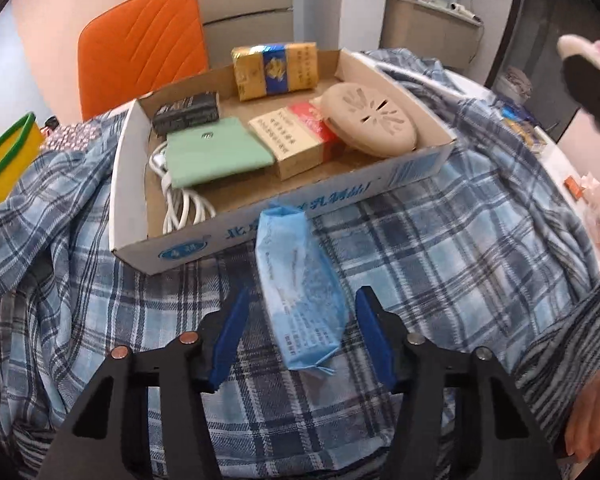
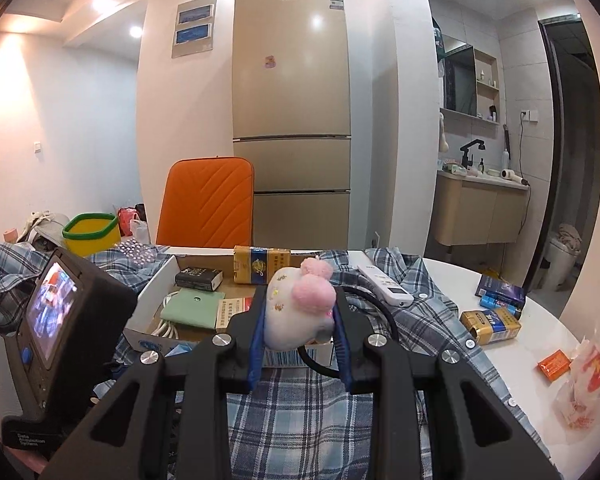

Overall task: Organize soft objects
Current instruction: 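Grasp the plush toy with the right tool while the left tool grasps the blue wipe pack, then lift the plush toy and wipe pack and carry both over the box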

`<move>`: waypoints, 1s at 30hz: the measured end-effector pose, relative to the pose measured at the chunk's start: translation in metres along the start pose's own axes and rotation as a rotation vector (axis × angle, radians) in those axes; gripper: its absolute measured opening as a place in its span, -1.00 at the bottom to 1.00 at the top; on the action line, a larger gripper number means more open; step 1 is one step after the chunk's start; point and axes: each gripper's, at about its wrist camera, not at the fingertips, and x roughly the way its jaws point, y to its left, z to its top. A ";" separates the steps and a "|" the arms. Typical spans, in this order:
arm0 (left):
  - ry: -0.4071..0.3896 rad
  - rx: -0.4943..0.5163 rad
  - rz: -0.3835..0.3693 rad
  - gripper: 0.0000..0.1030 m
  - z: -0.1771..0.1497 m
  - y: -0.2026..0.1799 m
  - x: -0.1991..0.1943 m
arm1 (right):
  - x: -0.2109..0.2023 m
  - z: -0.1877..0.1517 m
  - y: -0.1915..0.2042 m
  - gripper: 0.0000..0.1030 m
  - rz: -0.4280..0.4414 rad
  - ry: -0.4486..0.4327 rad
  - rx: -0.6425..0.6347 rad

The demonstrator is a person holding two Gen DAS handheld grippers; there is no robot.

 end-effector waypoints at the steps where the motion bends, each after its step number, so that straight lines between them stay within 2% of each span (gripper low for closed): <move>1: 0.002 0.000 0.004 -0.42 -0.001 0.000 0.001 | 0.000 0.000 0.000 -0.41 0.001 -0.002 -0.004; 4: -0.066 0.001 -0.019 -0.56 -0.005 0.001 -0.012 | -0.001 0.000 0.001 -0.41 -0.001 -0.004 -0.012; 6: -0.128 0.010 -0.029 -0.59 -0.008 0.000 -0.022 | -0.001 0.000 0.002 -0.41 -0.001 -0.004 -0.010; 12: -0.372 0.039 -0.051 -0.61 -0.024 -0.002 -0.065 | -0.002 0.000 0.001 -0.41 0.001 -0.003 -0.001; 18: -0.537 0.001 -0.049 -0.62 -0.030 0.009 -0.096 | -0.003 0.001 0.001 -0.41 0.018 -0.009 -0.007; 20: -0.626 0.009 -0.039 -0.62 -0.034 0.011 -0.113 | -0.002 0.003 0.000 -0.41 0.038 -0.006 -0.008; 22: -0.697 0.042 -0.001 -0.62 -0.033 0.010 -0.130 | 0.000 0.008 0.000 -0.41 0.062 0.008 -0.005; 25: -0.760 0.062 0.033 -0.62 -0.023 0.012 -0.151 | -0.002 0.021 0.001 -0.41 0.060 -0.012 -0.008; 30: -0.843 -0.015 0.025 -0.62 0.007 0.029 -0.169 | 0.004 0.064 0.009 -0.41 0.074 -0.050 -0.058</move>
